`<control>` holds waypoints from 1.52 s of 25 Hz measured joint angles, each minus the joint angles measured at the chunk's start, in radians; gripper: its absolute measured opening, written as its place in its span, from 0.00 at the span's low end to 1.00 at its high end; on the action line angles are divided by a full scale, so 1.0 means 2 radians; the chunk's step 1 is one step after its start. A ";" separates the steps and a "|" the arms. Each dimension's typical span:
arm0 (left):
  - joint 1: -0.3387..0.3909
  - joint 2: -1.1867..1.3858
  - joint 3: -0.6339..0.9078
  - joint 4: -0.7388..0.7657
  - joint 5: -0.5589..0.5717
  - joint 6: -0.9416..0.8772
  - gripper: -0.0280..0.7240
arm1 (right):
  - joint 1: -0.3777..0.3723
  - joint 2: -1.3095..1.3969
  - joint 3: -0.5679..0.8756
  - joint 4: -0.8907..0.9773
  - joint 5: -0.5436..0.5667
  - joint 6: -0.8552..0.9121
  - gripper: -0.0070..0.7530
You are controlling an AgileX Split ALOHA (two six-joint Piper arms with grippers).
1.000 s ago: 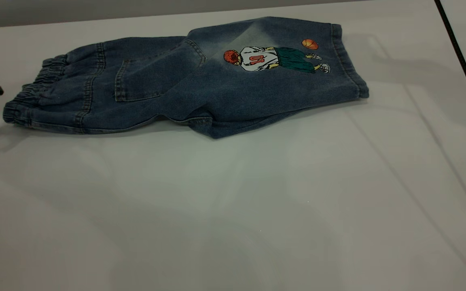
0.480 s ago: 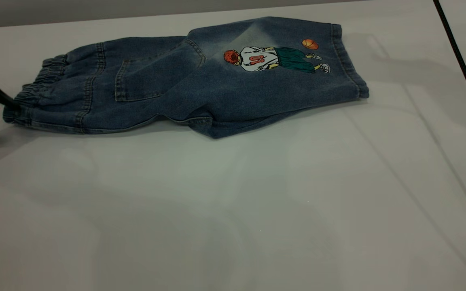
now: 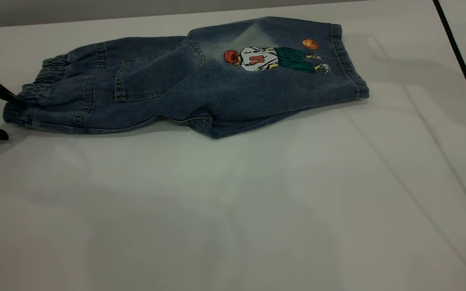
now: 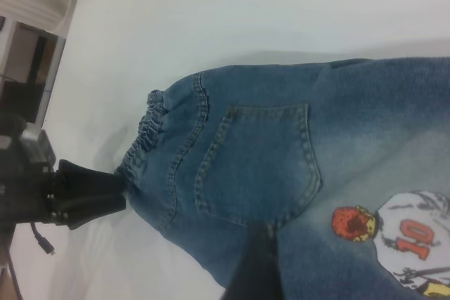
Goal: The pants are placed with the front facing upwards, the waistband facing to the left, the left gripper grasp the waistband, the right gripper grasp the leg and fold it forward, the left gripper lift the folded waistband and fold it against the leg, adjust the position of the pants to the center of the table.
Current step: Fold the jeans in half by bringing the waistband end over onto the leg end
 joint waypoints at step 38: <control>-0.006 0.027 -0.003 -0.141 0.016 0.170 0.19 | 0.106 0.032 0.000 -0.002 0.006 -0.001 0.75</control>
